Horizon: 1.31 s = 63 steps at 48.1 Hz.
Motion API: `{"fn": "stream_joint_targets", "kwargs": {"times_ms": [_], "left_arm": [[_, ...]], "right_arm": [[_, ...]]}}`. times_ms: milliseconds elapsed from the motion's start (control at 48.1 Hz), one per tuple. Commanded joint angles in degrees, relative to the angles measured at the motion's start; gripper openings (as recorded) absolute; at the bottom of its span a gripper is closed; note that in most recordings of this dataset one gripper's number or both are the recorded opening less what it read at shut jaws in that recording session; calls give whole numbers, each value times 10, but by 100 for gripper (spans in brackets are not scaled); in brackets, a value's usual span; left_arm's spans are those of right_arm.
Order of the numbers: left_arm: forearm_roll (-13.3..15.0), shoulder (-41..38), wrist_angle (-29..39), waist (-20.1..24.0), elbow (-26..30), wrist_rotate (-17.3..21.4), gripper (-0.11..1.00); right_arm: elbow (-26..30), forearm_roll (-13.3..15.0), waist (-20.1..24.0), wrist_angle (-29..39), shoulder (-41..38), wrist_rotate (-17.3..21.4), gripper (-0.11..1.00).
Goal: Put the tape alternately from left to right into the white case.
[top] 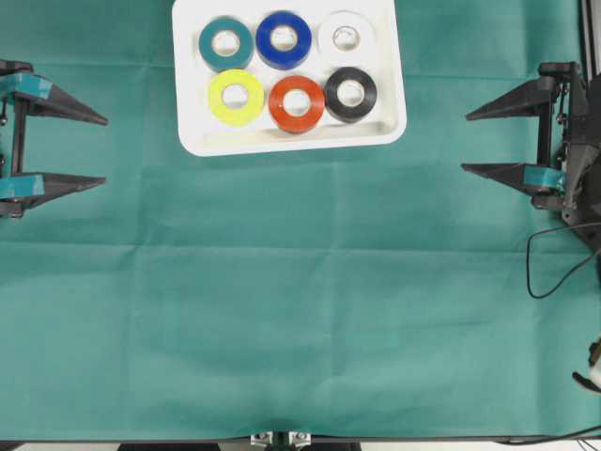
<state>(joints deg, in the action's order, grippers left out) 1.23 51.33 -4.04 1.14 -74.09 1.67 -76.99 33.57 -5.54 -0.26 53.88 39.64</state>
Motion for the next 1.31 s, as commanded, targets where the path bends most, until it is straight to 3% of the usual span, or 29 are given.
{"fn": "stream_joint_targets", "kwargs": {"times_ms": [0,1288], "left_arm": [[3,7,-4,3,-1,1,54],[3,54,0,8,-32,0,54]], "right_arm": [[4,0,0,-2,-2,4,82],[-3,0,0,-2,7,8,82]]}}
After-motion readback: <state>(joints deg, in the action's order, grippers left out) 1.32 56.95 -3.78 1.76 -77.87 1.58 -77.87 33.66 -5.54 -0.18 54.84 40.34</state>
